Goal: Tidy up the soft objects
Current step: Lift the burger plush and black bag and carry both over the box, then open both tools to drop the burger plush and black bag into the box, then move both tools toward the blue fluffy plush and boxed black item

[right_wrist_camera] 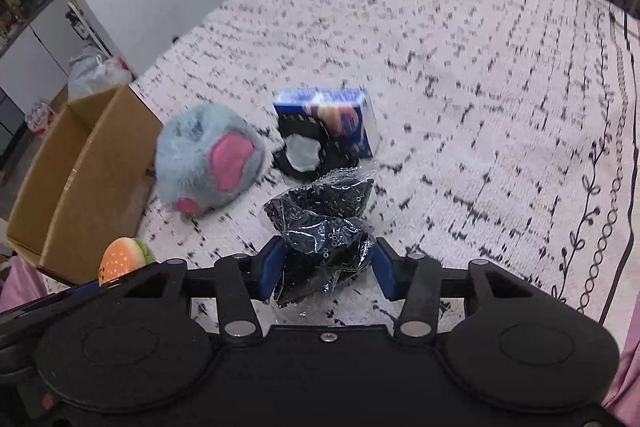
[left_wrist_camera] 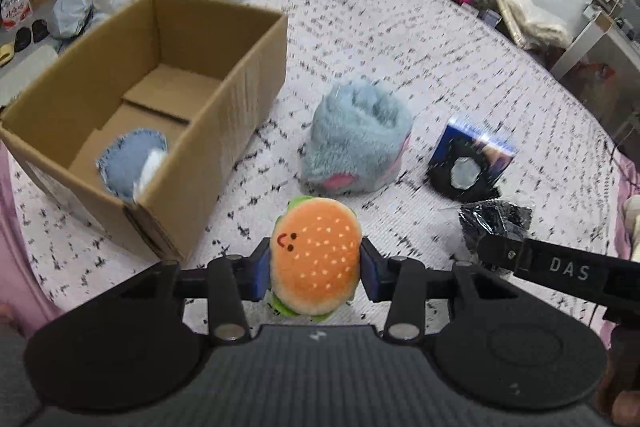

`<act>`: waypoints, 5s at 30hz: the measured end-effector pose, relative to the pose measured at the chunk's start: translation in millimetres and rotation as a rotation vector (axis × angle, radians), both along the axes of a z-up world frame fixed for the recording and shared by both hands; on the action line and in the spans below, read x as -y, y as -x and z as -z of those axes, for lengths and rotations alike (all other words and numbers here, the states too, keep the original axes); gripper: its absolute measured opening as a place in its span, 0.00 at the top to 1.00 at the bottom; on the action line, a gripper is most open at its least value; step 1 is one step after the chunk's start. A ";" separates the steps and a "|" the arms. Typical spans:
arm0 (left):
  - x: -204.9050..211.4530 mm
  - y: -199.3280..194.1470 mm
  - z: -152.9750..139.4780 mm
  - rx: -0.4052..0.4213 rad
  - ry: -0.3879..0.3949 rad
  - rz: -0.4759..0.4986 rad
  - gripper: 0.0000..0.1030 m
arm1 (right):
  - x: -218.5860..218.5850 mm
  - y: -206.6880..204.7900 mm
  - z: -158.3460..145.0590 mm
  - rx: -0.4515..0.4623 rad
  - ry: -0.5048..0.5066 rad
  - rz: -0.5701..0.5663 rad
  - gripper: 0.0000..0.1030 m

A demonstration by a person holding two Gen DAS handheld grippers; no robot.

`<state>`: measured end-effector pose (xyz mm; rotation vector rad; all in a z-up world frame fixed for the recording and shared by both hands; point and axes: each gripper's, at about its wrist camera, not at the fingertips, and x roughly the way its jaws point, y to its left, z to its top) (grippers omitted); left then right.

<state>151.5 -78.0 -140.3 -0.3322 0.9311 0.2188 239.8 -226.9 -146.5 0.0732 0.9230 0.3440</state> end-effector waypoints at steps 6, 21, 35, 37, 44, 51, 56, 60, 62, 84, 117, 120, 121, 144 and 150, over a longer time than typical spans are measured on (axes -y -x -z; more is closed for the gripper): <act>0.9 7.8 -25.0 0.053 -0.021 0.017 0.58 | 3.4 11.0 -15.3 0.054 -0.048 0.001 0.57; -13.5 29.7 -73.0 0.149 -0.071 -0.005 0.58 | 8.9 35.4 -46.5 0.212 -0.162 -0.037 0.61; -39.7 44.7 -104.5 0.209 -0.121 -0.033 0.58 | 2.9 54.5 -68.2 0.317 -0.226 -0.035 0.62; -43.8 45.4 -108.2 0.216 -0.120 -0.033 0.58 | 1.9 56.0 -72.0 0.321 -0.239 -0.023 0.62; -64.2 49.1 -117.2 0.229 -0.115 -0.055 0.58 | -3.2 59.2 -85.3 0.345 -0.252 -0.018 0.63; -90.6 47.5 -127.5 0.247 -0.095 -0.081 0.58 | -18.9 56.4 -103.6 0.361 -0.249 -0.032 0.63; -110.5 44.0 -130.9 0.256 -0.078 -0.094 0.58 | -34.5 53.2 -111.1 0.367 -0.233 -0.055 0.63; -123.8 39.9 -130.5 0.256 -0.068 -0.095 0.58 | -45.7 50.2 -116.5 0.372 -0.231 -0.063 0.63; -129.9 37.7 -129.5 0.255 -0.063 -0.092 0.58 | -50.8 47.4 -118.6 0.369 -0.235 -0.068 0.63; -174.6 -0.1 -84.0 0.228 0.000 -0.047 0.58 | -115.5 29.9 -98.5 0.331 -0.249 -0.186 0.63; -210.8 -21.2 -29.2 0.167 0.147 -0.117 0.48 | -168.1 7.3 -52.5 0.111 -0.189 -0.225 0.26; -207.6 -21.3 -31.7 0.171 0.122 -0.113 0.45 | -156.1 6.3 -58.8 0.108 -0.198 -0.190 0.21; -205.4 -21.0 -33.3 0.176 0.108 -0.109 0.41 | -153.2 5.5 -60.4 0.105 -0.192 -0.184 0.19; -166.5 -12.5 -65.0 0.283 -0.018 0.042 0.14 | -88.8 8.3 -102.3 0.142 -0.064 -0.171 0.00; -152.5 -10.7 -80.2 0.284 -0.012 0.059 0.14 | -60.2 7.6 -96.3 0.182 -0.075 -0.133 0.00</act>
